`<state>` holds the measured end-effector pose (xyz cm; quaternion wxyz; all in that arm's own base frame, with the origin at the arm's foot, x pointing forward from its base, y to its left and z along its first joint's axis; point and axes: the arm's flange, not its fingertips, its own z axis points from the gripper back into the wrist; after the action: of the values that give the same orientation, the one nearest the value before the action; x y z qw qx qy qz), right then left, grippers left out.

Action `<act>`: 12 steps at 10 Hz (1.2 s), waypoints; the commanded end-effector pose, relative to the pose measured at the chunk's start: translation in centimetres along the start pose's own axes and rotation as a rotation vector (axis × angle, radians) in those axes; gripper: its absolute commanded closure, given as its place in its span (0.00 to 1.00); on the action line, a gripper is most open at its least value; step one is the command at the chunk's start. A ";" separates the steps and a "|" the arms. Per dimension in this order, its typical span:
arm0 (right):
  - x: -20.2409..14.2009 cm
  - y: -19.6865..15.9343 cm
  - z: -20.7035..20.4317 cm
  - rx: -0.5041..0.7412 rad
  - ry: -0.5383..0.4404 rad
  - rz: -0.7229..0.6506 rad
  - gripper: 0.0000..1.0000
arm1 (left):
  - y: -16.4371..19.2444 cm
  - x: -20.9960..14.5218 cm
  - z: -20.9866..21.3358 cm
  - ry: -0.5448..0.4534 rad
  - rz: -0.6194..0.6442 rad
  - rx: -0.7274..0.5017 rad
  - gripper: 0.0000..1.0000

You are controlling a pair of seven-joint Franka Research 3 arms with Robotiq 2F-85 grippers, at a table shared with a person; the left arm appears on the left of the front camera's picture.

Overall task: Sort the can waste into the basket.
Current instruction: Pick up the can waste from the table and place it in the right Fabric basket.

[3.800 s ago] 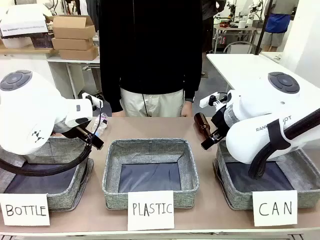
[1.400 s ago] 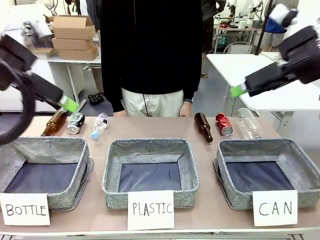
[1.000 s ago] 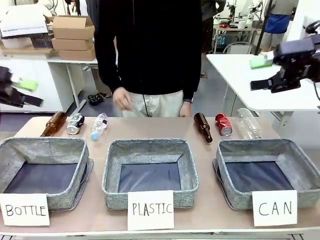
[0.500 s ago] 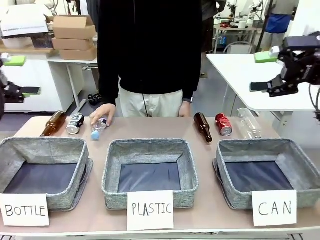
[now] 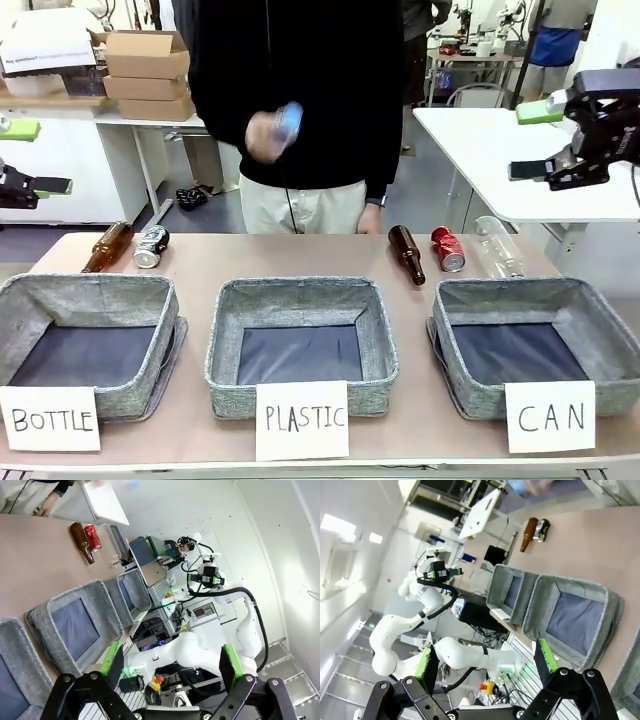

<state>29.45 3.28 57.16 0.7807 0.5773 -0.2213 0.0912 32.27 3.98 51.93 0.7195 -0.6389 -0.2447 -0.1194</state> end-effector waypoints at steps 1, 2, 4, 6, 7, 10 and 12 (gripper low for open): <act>0.0 0.0 0.0 -0.002 0.002 0.001 0.00 | 0.1 0.4 -0.1 -0.003 -0.025 -0.020 0.00; 0.7 -0.2 -1.8 -0.755 -0.022 0.040 0.00 | 0.1 0.4 -0.1 -0.003 -0.025 -0.020 0.00; 3.0 -0.9 -3.3 -1.701 -0.082 0.239 0.00 | 0.1 0.4 -0.1 -0.003 -0.025 -0.020 0.00; 3.6 -1.1 -4.1 -1.714 0.017 0.313 0.00 | 0.1 0.4 -0.1 -0.003 -0.025 -0.020 0.00; 3.6 -1.2 -3.8 -1.741 0.019 0.287 0.00 | 0.1 0.4 -0.1 -0.003 -0.025 -0.020 0.00; 3.7 -0.4 -3.8 -0.928 -0.055 0.406 0.00 | 0.1 0.4 -0.1 -0.003 -0.025 -0.020 0.00; 6.4 -1.9 -5.6 -1.080 0.115 0.349 0.00 | 0.1 0.4 -0.1 -0.003 -0.025 -0.020 0.00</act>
<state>34.44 6.67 57.04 0.9303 0.0502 -0.3446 0.1150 32.50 4.03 51.91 0.7213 -0.6371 -0.2433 -0.1210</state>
